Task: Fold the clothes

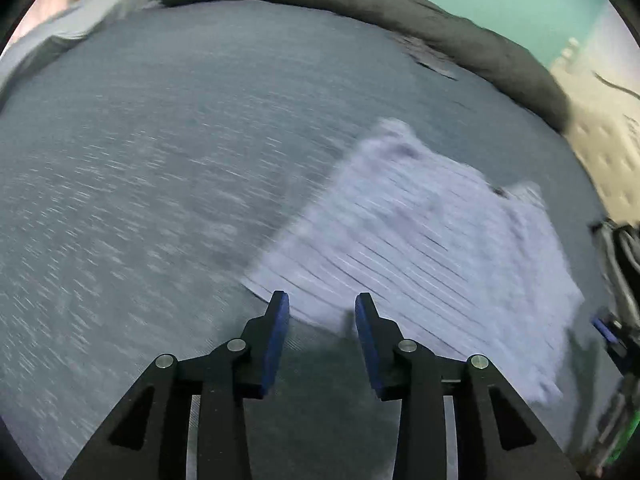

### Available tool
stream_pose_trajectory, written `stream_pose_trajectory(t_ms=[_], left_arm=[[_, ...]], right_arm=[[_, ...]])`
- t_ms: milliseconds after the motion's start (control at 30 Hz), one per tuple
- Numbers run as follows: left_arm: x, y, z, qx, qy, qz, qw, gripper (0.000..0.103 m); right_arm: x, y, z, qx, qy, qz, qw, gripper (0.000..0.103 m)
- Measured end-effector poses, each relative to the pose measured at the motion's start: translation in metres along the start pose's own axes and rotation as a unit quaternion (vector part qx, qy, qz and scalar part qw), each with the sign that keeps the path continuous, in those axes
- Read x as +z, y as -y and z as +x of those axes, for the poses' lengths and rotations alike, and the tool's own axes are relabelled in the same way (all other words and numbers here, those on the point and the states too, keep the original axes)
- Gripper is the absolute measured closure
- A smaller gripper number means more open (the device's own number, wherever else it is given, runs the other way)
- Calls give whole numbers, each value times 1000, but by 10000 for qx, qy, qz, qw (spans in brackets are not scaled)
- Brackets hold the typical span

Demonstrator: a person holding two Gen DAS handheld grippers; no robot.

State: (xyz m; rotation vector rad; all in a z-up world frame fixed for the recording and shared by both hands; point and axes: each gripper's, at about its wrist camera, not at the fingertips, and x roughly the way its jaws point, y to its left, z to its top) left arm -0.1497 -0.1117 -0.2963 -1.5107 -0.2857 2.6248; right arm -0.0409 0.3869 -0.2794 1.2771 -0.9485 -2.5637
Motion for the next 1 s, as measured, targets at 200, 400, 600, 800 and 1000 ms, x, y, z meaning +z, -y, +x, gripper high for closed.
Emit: stream_pose_trajectory(t_ms=[200,400,600,800,1000], left_arm=[[15,-29,16,212,-29,-310,9993,65],[15,-39,30,191,-235,-372,9988,65],[11,-35,29,131,-311,-100,9994,95],[8,-31,4,-16,-110,0,9999,100],[2,-30,-34,-174,221,27,9996,100]], right_arm=[[15,14,15,16,24,204,9998,79],[25,25,28,5,43,373,9993,76],[26,31,34,54,22,544,9985,75],[24,32,32,58,21,577,9983,75],[23,36,33,76,9,704,9975,75]])
